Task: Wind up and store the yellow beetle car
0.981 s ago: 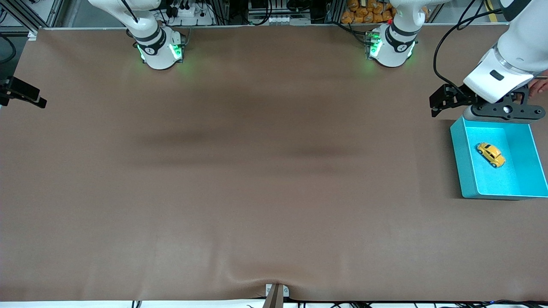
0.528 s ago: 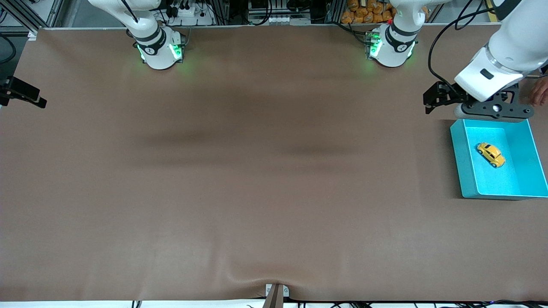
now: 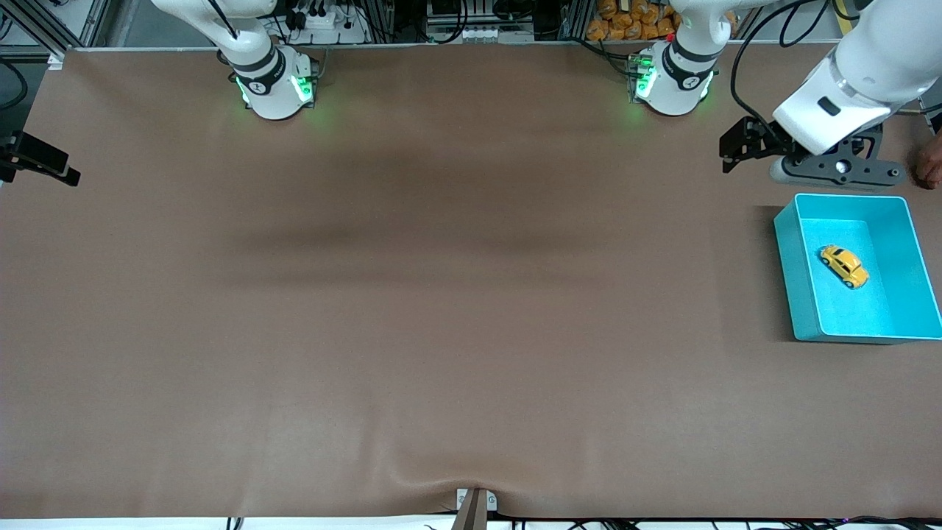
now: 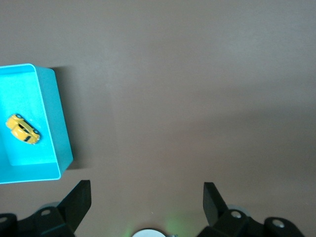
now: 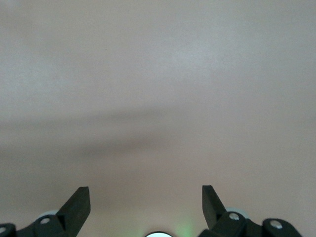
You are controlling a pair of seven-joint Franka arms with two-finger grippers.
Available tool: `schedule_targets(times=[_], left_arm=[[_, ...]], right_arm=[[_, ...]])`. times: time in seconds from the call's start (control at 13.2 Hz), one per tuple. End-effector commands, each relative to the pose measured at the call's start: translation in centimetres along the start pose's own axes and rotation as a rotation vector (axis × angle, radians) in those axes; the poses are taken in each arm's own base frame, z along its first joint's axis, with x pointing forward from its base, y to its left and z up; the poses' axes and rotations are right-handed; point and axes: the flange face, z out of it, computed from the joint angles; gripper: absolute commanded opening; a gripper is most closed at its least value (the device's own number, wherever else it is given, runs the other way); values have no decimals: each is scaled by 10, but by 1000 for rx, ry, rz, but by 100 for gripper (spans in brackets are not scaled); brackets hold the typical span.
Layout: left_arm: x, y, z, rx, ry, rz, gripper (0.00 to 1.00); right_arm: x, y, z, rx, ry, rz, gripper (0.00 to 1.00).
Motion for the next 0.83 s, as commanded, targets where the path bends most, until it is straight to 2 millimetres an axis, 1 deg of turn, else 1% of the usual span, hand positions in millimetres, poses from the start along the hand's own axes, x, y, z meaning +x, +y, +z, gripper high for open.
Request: schedule_targets(times=[0.0,0.08,0.15,0.23,0.38,0.75], left_arm=[[-8,-6,-12,-24,-5,-11,100],[-8,-11,-15,-26,0,-20,100],[-8,-15,-23,-28,17,-26,100],[-8,-15,-25,-28,23,-28,100],[-7,-20,-25,-23,22,-36,100],[-7,-20,-23,-19,19,-37,100]], right_arm=[[0,1,-4,2,3,17,100],[0,1,-4,2,2,17,100],[0,1,-4,2,2,17,100],[0,1,-4,2,2,17,100],[0,1,-4,2,2,17,100],[-1,1,-5,2,3,17,100]])
